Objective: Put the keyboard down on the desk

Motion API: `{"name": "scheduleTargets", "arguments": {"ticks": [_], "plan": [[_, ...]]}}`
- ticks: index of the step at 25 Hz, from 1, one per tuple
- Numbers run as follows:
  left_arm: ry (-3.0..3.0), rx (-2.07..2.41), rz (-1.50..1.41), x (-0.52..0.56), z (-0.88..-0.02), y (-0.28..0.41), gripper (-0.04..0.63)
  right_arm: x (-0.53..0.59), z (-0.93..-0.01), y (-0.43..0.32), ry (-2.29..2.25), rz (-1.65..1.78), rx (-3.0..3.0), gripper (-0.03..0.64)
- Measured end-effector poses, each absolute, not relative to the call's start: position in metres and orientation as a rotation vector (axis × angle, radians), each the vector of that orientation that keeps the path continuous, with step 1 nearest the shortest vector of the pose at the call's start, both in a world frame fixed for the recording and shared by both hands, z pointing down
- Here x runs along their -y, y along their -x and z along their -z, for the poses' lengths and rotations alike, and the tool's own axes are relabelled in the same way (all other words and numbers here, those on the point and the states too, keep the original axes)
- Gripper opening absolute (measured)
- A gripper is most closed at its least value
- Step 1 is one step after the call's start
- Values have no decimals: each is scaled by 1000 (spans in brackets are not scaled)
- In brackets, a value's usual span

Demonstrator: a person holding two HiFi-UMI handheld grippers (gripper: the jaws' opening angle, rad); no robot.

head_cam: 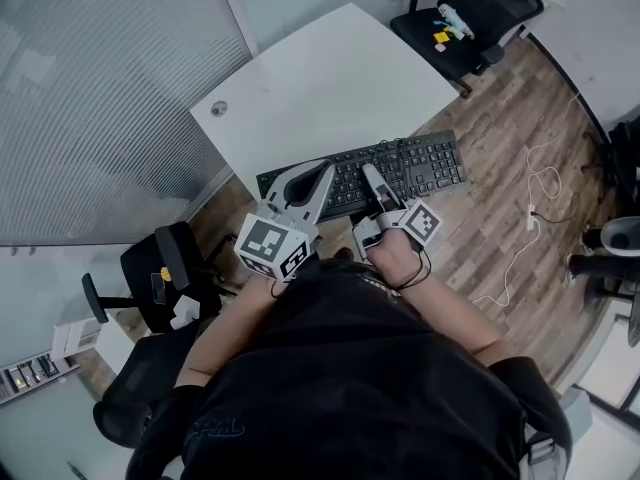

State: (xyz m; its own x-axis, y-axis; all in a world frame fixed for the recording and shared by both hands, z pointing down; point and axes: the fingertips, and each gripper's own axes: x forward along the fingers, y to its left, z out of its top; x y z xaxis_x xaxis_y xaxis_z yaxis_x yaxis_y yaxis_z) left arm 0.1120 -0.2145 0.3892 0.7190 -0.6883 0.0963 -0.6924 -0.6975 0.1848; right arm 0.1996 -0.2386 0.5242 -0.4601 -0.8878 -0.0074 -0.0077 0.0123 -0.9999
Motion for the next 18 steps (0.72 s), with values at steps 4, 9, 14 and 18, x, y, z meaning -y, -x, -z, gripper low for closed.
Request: {"name": "scheduleTargets", "arguments": {"ticks": [4,9,14,18], "plan": [[-2711,1090,-28,228,-392,-110,15,249,-523,-192,941,1542,-1569,95],[-2706,1086,-44,250,-394,-93,15,272,-527,-171,939,1556,-1584,95],[-2691,1072,-66,277,-400,-72,15,294,-533,-150,951,1567,-1564,95],[-2687,1057,-84,299,-406,-55,15,313,-539,-130,955,1579,-1545,95]]}}
